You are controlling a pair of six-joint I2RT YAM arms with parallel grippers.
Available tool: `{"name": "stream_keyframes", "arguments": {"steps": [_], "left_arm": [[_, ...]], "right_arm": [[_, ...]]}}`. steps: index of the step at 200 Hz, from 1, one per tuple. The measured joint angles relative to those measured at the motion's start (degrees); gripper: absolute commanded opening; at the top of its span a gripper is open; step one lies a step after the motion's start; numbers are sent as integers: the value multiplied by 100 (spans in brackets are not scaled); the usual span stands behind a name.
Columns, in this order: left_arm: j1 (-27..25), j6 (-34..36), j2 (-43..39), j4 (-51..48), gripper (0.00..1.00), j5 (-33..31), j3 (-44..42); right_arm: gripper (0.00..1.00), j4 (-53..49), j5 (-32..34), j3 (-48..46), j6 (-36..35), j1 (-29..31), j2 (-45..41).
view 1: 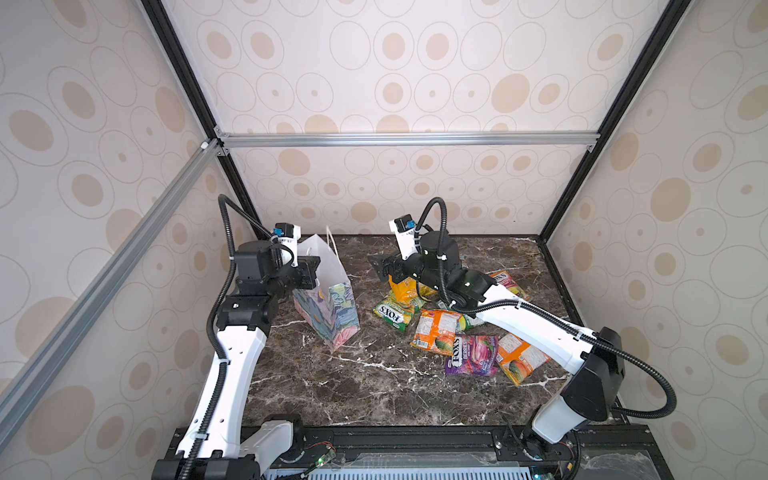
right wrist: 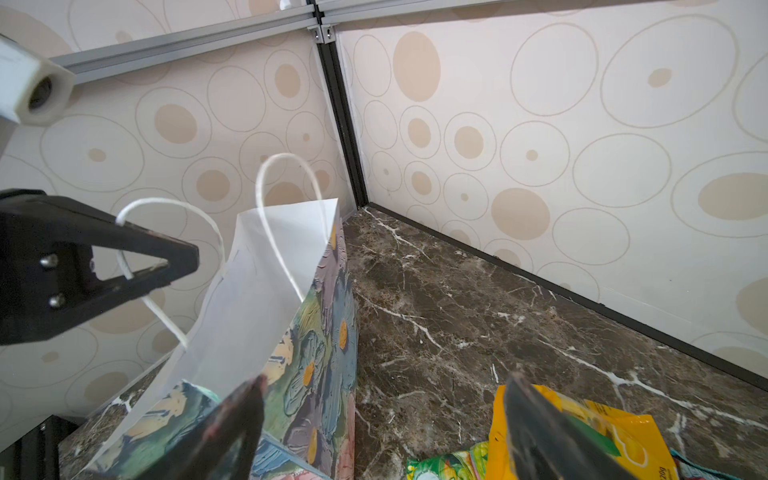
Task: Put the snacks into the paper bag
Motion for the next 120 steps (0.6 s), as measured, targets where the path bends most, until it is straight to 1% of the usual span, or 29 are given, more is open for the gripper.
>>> {"name": "stream_keyframes", "arguments": {"steps": [40, 83, 107, 120], "left_arm": [[4, -9, -149, -22, 0, -131, -13], [9, 4, -208, -109, 0, -350, -15], [9, 33, -304, -175, 0, -463, -15], [11, 35, -332, -208, 0, -501, -20]], "right_arm": [[92, 42, -37, 511, -55, 398, 435], [92, -44, -131, 1473, -190, 505, 1325], [88, -177, -151, 2210, -297, 485, 1930], [83, -306, -149, 2686, -352, 487, 2306]]}}
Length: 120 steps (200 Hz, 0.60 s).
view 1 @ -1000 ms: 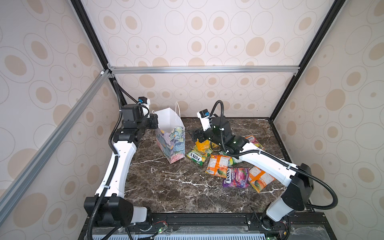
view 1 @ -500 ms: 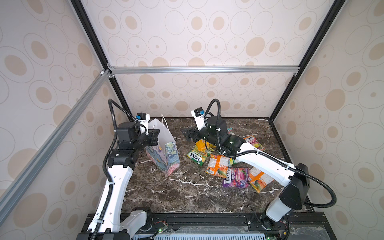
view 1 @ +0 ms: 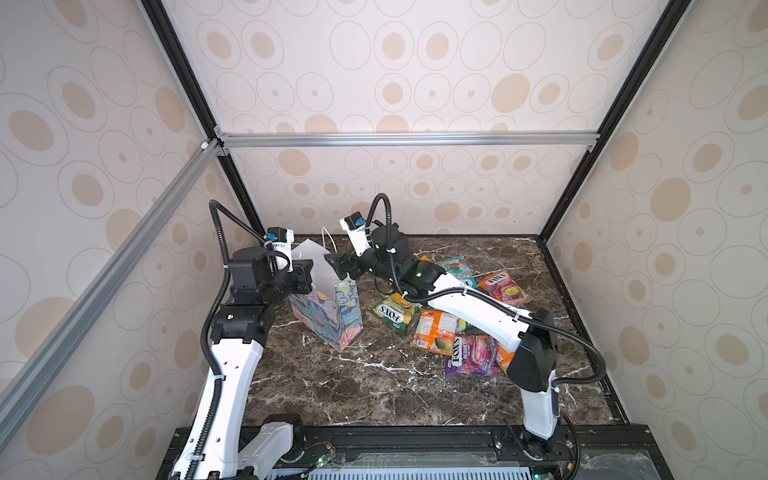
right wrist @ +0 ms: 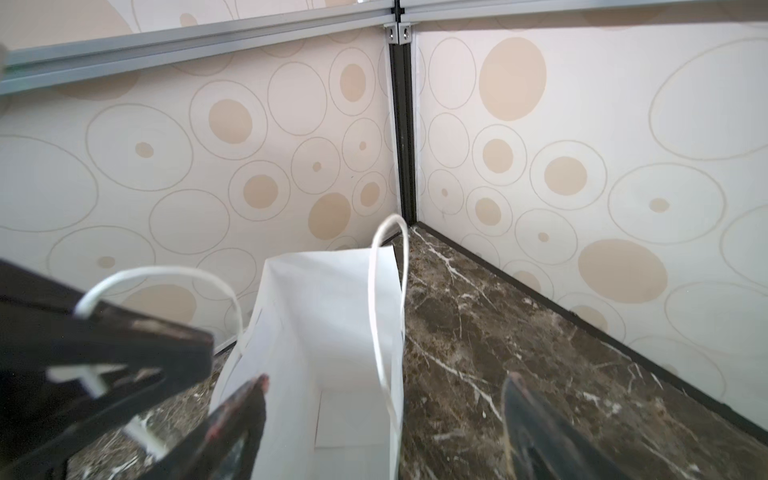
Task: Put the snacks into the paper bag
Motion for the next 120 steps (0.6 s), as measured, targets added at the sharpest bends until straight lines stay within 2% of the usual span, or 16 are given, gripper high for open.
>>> {"name": "stream_keyframes", "arguments": {"steps": [19, 36, 47, 60, 65, 71, 97, 120], "left_arm": [[4, 0, -44, -48, 0, -55, -28], [7, 0, -98, -94, 0, -96, -59], [7, 0, -131, -118, 0, -114, -61], [9, 0, -170, -133, 0, -136, -66], [9, 2, -184, -133, 0, -153, -70], [9, 2, -203, -129, 0, -184, -83], [9, 46, -227, -83, 0, -363, -127], [11, 151, -83, -13, 0, -457, -63]], "right_arm": [[75, -229, 50, 612, -107, 0, 468], [57, -422, 96, 1025, -254, 0, 758], [41, -531, 118, 1226, -262, 0, 879], [13, -643, 107, 1410, -354, 0, 960], [5, -688, 94, 1440, -404, 0, 960], [0, -721, 81, 1471, -409, 0, 960], [0, -752, 22, 1399, -415, 0, 879], [2, -693, 24, 713, -393, 2, 422]]}}
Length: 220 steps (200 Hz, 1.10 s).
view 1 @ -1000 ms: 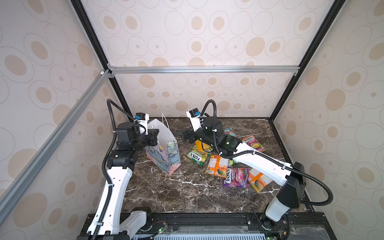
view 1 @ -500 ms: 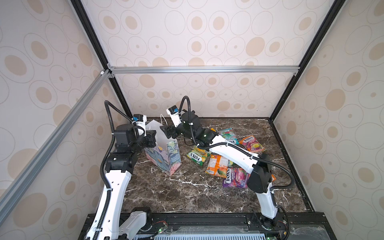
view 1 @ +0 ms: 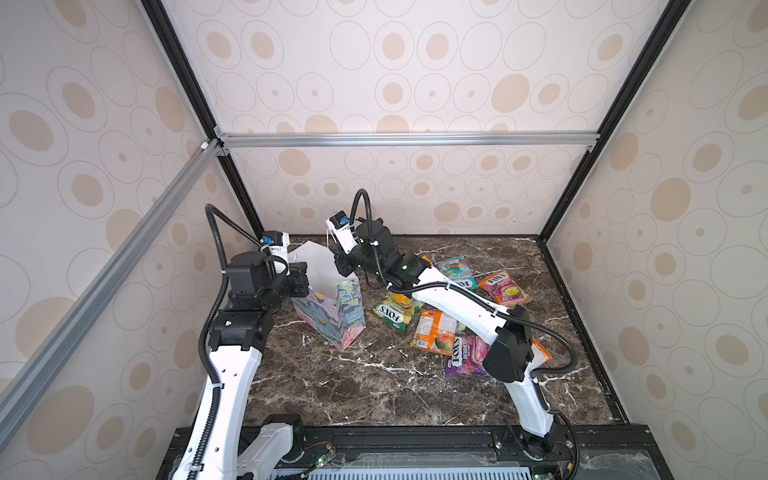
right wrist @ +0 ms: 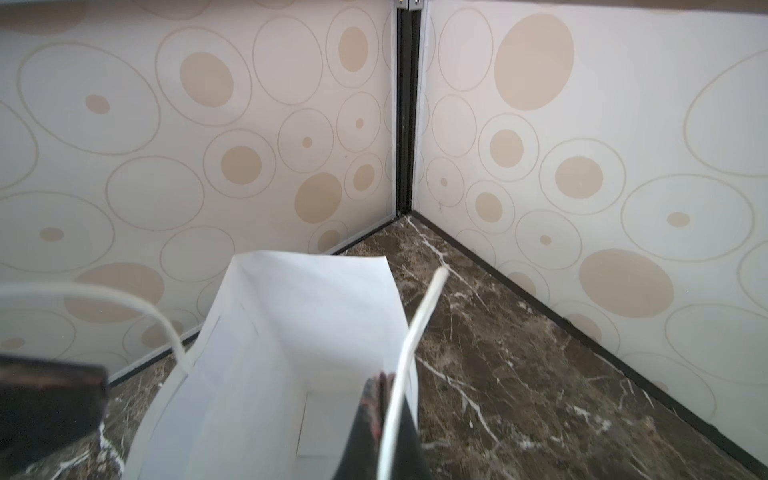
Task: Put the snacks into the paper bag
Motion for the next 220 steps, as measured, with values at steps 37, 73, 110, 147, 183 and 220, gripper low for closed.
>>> {"name": "stream_keyframes", "arguments": {"steps": [37, 73, 110, 147, 183, 220], "left_arm": [[7, 175, 439, 240, 0, -142, 219], [22, 295, 474, 479, 0, -284, 212], [24, 299, 448, 704, 0, -293, 177], [24, 299, 439, 883, 0, -203, 9], [31, 302, 426, 1003, 0, -127, -236], [57, 317, 345, 1108, 0, -13, -350]], "right_arm": [[15, 280, -17, -1429, 175, 20, -1174], [22, 546, -13, -2319, 267, 111, -1934], [31, 540, -20, -2660, 310, 168, -2065], [41, 476, -83, -2660, 282, 173, -2065], [51, 271, -146, -2660, 155, 175, -2151], [57, 22, 61, -3139, 33, 175, -2894]]}}
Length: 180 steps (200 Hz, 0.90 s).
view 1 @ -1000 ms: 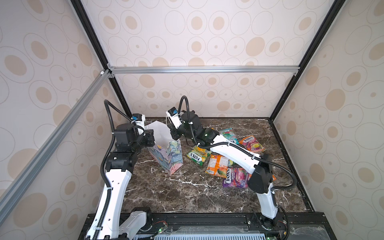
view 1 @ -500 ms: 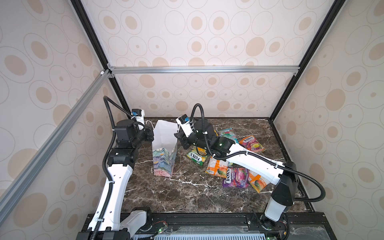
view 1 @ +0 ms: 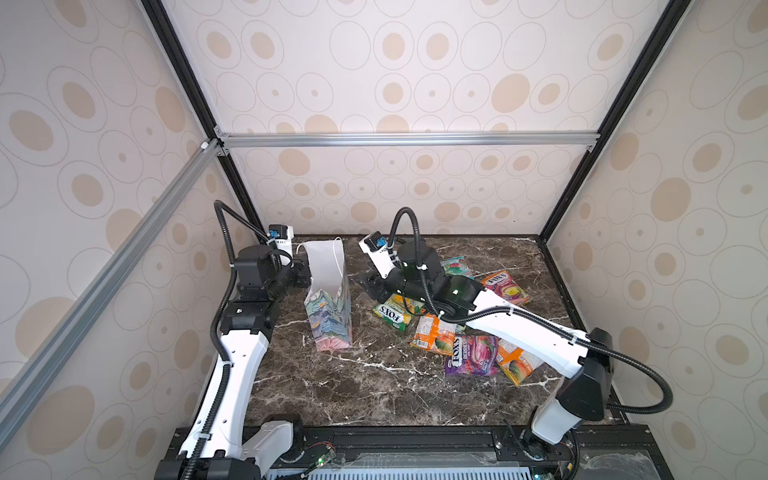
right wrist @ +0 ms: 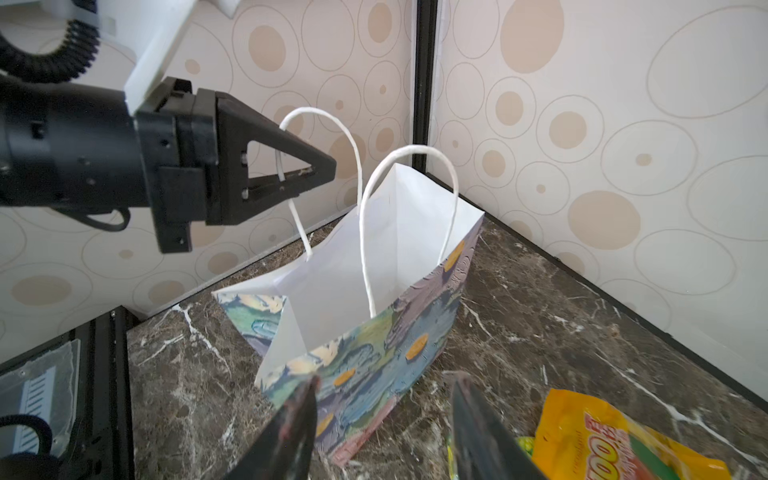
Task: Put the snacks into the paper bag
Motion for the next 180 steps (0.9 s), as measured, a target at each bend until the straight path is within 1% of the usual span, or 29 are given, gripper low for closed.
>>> {"name": "stream_keyframes", "arguments": {"steps": [30, 46, 61, 87, 118, 143, 180], "left_arm": [[28, 2, -138, 107, 0, 131, -109], [39, 2, -173, 170, 0, 243, -155], [50, 0, -177, 205, 0, 372, -175], [92, 0, -186, 247, 0, 555, -214], [136, -9, -208, 356, 0, 761, -273], [175, -20, -212, 411, 0, 927, -289], [229, -70, -212, 538, 0, 1263, -304]], "right_arm": [[59, -284, 260, -590, 61, -122, -931], [59, -494, 284, -892, 234, -413, -1373], [59, -756, 269, -1117, 463, -855, -1668], [59, -1300, 260, -1467, 892, -1580, -1882], [60, -1823, 173, -2072, 1270, -1967, -2124], [60, -2142, -144, -2465, 1552, -2352, -2323], [61, -2221, -529, -3357, 1902, -3005, -2583]]}}
